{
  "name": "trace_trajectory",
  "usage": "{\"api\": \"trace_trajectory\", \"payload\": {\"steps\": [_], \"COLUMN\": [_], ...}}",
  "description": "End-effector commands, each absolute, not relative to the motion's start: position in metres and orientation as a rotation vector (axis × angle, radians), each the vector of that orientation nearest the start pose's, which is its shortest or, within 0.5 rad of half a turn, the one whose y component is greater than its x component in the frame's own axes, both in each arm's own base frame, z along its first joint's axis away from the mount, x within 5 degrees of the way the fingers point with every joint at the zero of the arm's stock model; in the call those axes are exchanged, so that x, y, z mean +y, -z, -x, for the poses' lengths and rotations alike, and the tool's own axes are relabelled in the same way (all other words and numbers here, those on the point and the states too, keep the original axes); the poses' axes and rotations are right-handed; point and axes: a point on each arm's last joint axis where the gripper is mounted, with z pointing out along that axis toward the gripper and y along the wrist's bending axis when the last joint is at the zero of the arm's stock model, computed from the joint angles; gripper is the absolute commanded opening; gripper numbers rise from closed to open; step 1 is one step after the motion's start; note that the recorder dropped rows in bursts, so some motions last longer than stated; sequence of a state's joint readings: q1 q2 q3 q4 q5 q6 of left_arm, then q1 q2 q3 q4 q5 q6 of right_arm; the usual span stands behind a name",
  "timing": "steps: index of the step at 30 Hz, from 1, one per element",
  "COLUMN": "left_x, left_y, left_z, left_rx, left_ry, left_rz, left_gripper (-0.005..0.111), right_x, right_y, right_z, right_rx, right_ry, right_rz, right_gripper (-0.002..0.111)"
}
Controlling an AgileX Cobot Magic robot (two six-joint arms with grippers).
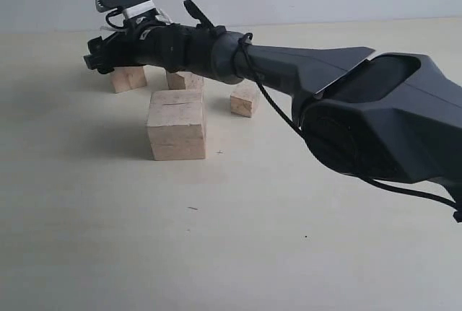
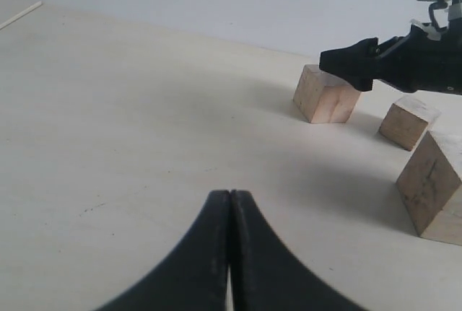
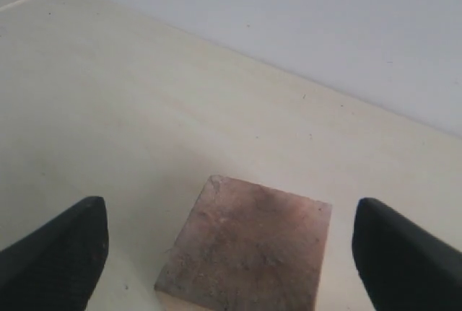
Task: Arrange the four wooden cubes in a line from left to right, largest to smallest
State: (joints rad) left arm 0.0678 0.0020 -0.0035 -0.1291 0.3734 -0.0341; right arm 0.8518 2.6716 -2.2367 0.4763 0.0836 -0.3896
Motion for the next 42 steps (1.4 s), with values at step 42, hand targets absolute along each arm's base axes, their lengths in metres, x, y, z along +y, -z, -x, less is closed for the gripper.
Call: {"api": "trace_trajectory", "payload": {"steps": [42], "left_x": [0.000], "left_y": [-0.181], "left_z": [-0.053], "left_rx": [1.836], "left_ry": [0.100], "left_rz": [0.172], "left_gripper": [0.000], "right_x": [0.442], "right_y": [-0.112], "right_z": [-0.400], "right_rx": [2.001], "right_ry": [-0.753], "right_rz": [0.613], "right_gripper": [0.085]}}
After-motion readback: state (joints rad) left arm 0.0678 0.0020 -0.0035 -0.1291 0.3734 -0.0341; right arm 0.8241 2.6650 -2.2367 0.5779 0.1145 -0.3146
